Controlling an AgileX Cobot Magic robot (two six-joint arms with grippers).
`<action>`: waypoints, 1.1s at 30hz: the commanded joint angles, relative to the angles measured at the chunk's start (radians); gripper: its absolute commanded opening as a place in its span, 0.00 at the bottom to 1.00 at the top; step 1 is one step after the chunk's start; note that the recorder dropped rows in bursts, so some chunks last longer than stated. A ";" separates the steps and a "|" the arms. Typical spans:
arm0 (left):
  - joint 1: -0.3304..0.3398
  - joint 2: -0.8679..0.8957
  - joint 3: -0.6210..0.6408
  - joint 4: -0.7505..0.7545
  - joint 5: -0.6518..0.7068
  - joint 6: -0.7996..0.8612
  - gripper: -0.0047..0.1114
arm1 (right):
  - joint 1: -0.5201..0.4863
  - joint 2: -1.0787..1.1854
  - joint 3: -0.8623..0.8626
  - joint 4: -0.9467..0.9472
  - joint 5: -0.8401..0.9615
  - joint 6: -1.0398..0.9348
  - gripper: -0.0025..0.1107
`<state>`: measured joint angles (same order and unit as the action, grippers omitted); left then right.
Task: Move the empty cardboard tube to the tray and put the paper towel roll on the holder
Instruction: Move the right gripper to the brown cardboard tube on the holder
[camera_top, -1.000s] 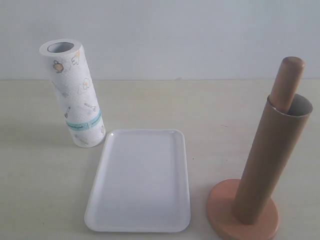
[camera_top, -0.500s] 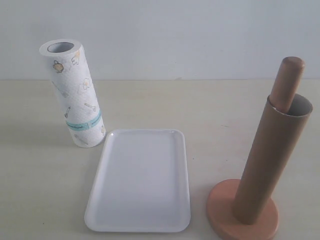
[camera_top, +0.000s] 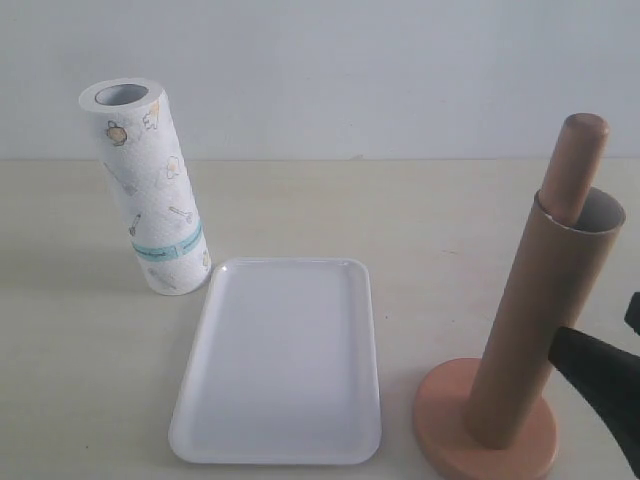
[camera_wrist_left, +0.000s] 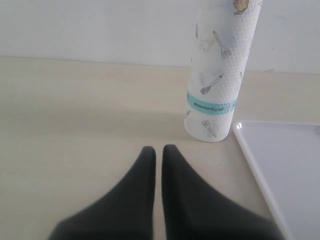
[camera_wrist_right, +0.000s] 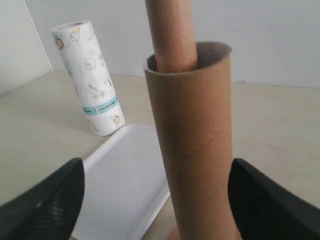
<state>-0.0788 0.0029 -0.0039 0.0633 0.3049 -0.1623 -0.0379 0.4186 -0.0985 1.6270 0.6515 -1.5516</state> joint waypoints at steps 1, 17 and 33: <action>-0.005 -0.003 0.004 0.001 -0.013 -0.007 0.08 | 0.000 0.120 0.006 0.084 0.006 -0.129 0.68; -0.005 -0.003 0.004 0.001 -0.013 -0.007 0.08 | 0.000 0.313 0.006 0.117 0.035 -0.327 0.68; -0.005 -0.003 0.004 0.001 -0.013 -0.007 0.08 | 0.000 0.313 -0.044 0.117 0.030 -0.257 0.68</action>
<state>-0.0788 0.0029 -0.0039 0.0633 0.3049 -0.1623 -0.0379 0.7307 -0.1351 1.7352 0.6798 -1.8206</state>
